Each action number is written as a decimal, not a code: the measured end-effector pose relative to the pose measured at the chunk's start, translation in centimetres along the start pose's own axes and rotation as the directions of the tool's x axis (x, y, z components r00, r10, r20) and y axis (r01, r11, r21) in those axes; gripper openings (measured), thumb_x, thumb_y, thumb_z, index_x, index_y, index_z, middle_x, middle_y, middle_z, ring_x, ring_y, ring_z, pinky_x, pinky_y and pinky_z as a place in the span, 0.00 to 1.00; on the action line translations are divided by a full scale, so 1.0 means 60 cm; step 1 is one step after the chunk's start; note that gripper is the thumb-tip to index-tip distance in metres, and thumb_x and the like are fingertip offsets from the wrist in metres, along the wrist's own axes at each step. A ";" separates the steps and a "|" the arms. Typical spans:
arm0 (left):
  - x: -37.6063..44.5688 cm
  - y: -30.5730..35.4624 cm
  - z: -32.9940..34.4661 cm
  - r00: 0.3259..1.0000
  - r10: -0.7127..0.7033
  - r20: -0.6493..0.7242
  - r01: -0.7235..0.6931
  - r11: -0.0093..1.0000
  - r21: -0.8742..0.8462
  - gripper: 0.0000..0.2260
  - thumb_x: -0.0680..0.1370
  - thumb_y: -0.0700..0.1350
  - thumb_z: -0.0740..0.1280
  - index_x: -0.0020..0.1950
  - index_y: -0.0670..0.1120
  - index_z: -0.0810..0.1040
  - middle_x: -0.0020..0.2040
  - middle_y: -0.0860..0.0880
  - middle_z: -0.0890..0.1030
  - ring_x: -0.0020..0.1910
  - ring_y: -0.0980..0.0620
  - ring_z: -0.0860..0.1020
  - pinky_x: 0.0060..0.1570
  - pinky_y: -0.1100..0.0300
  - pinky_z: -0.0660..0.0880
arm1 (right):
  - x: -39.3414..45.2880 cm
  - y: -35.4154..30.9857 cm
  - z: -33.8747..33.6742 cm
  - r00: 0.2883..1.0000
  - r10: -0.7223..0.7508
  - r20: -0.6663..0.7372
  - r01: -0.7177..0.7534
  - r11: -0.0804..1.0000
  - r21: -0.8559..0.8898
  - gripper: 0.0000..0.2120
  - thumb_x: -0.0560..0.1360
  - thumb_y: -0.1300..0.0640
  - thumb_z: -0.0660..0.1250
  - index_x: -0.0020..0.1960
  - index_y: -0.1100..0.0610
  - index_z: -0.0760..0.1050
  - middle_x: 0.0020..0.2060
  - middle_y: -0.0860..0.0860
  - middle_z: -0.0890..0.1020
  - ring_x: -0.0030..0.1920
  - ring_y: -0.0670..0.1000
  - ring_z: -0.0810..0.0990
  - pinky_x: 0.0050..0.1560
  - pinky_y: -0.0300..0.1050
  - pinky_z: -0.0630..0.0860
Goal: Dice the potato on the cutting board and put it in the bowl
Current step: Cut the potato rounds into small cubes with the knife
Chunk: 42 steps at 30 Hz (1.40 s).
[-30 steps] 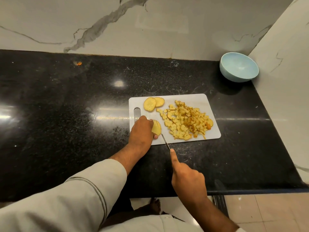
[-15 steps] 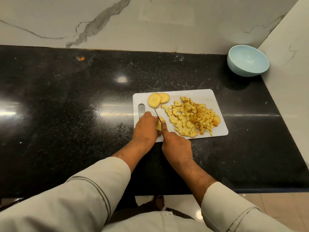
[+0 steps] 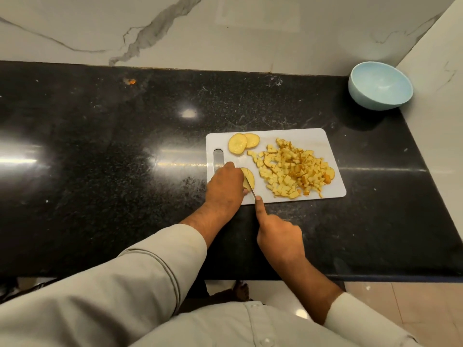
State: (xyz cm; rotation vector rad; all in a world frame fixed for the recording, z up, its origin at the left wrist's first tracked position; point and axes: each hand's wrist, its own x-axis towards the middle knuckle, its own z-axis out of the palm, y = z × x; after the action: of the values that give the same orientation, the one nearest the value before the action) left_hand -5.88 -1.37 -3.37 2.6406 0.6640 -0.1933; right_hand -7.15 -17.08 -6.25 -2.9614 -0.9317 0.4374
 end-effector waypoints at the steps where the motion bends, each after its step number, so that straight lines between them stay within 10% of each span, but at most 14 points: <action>1: 0.000 -0.001 0.002 1.000 0.000 0.001 0.000 1.000 0.004 0.12 0.75 0.47 0.71 0.53 0.40 0.79 0.54 0.44 0.73 0.53 0.44 0.75 0.51 0.51 0.76 | -0.015 0.004 0.005 1.000 0.002 0.004 -0.002 1.000 0.005 0.35 0.79 0.55 0.55 0.78 0.48 0.39 0.40 0.50 0.74 0.33 0.53 0.75 0.29 0.44 0.62; 42: 0.009 -0.024 0.004 0.995 -0.066 -0.072 0.046 0.968 -0.246 0.08 0.75 0.39 0.69 0.44 0.43 0.70 0.38 0.49 0.74 0.38 0.50 0.74 0.39 0.56 0.69 | -0.058 -0.015 0.008 0.998 -0.001 0.059 -0.003 0.998 0.066 0.35 0.79 0.55 0.55 0.78 0.49 0.37 0.41 0.50 0.75 0.39 0.53 0.79 0.33 0.45 0.67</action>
State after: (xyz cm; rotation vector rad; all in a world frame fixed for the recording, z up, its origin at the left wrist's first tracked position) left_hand -6.11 -0.09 -4.24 2.4047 0.7388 -0.0191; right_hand -10.53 -18.32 -5.70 -2.9042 -0.9026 0.5473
